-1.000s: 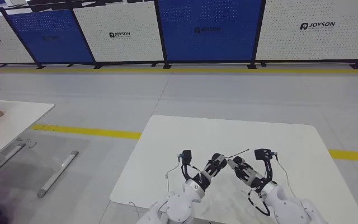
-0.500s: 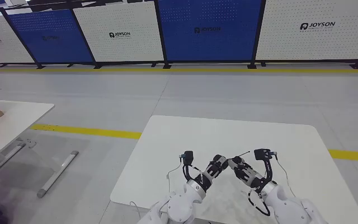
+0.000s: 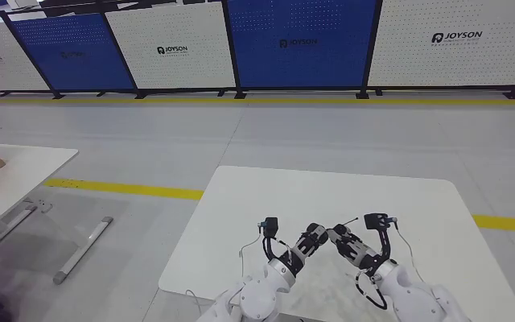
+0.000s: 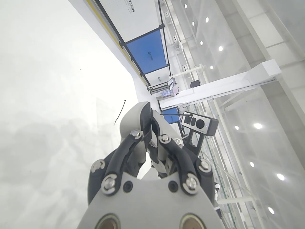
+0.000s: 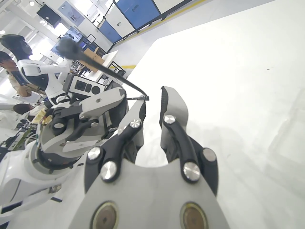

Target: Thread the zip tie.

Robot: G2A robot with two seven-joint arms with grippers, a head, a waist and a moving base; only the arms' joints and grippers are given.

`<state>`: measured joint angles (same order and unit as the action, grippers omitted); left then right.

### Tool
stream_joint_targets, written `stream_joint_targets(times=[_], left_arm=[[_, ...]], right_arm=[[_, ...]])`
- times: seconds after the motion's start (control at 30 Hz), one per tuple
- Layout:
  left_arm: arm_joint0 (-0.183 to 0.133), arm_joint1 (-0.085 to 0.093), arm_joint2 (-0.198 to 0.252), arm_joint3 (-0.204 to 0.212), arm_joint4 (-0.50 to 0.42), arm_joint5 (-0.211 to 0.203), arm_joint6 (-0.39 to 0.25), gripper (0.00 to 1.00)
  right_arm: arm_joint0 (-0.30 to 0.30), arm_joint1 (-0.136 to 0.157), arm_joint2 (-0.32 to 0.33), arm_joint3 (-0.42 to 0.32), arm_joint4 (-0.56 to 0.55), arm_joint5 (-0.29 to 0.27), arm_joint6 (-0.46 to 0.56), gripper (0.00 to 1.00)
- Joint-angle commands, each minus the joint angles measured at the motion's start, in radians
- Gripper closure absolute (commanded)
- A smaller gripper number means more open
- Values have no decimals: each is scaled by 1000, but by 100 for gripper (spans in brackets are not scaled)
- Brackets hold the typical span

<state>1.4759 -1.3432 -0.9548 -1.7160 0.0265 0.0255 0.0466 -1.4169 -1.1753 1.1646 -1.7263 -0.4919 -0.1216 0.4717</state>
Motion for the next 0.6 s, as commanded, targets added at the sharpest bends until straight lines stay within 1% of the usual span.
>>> stream_joint_targets(times=[0.0,0.13,0.23,0.27,0.3,0.57], left_arm=[[1,0,-1,0,0,0,-3,100],[3,1,-3,1,2,-1,-8,100],[3,1,-3,3,7,1,-9,100],[3,1,-3,3,7,1,-9,100],[3,1,-3,3,8,2,-9,100],[4,1,-5,-1,4,-7,-3,100]], right_arm=[[0,0,-2,0,-1,1,-1,80],[2,-1,-6,2,-4,3,-1,85],[3,-2,-9,3,-6,3,-2,91],[4,-2,-9,3,-6,3,-2,94],[4,-2,-10,4,-6,3,-2,99],[7,-3,-12,7,-7,5,2,100]])
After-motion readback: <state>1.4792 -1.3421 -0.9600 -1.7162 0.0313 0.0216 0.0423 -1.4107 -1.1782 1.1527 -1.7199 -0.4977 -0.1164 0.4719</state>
